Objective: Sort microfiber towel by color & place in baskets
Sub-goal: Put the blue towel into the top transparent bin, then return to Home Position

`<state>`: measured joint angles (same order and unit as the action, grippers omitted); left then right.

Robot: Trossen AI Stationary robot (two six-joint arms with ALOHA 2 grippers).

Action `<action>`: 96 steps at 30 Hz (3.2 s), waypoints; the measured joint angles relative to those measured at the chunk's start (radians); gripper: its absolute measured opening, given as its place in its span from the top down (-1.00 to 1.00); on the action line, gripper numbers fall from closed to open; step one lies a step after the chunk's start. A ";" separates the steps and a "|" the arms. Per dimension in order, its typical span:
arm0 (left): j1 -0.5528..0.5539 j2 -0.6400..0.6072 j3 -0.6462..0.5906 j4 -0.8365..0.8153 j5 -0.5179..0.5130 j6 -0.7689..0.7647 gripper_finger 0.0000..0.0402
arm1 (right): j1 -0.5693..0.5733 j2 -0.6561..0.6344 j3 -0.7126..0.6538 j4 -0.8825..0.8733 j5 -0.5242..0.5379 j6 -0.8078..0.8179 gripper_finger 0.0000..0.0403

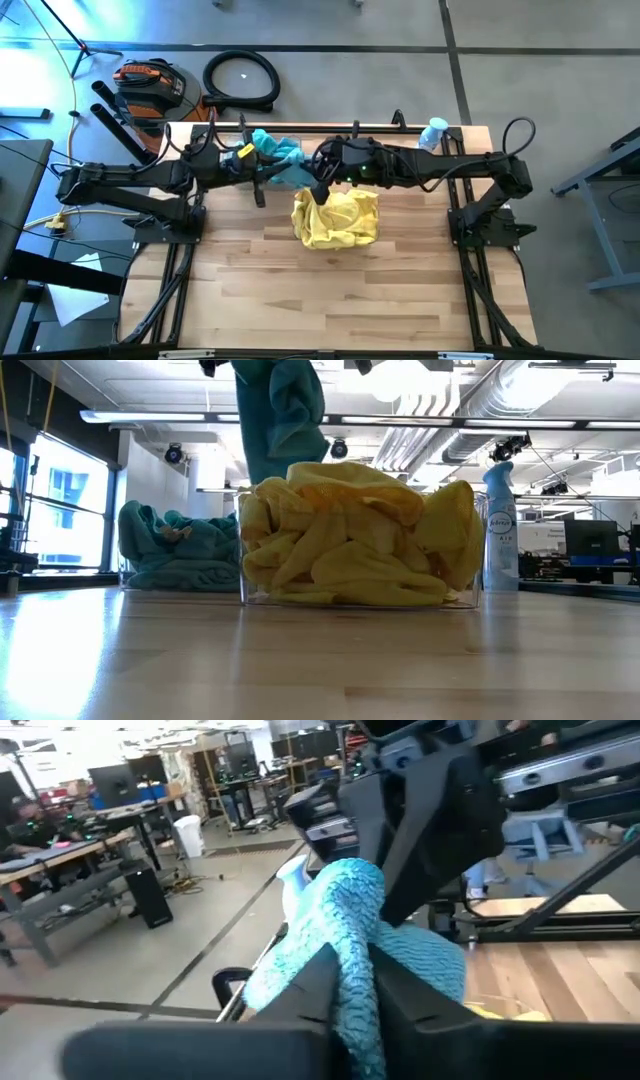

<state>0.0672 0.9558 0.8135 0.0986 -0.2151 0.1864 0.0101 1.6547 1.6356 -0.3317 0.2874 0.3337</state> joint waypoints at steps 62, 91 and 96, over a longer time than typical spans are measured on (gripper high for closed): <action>0.594 0.342 -0.221 -0.368 0.186 -0.368 0.32 | 0.397 -0.115 0.000 -1.126 0.537 1.133 0.39; 0.594 -0.001 0.026 -0.671 0.176 -0.404 0.29 | 0.397 -0.114 0.000 -1.135 0.490 1.120 0.39; 0.594 -0.002 0.026 -0.671 0.176 -0.412 0.29 | 0.396 -0.114 0.000 -1.152 0.441 1.096 0.39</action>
<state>0.6609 0.9535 0.8391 -0.5722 -0.0395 -0.2253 0.4062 1.5402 1.6352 -1.4835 0.7288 1.4298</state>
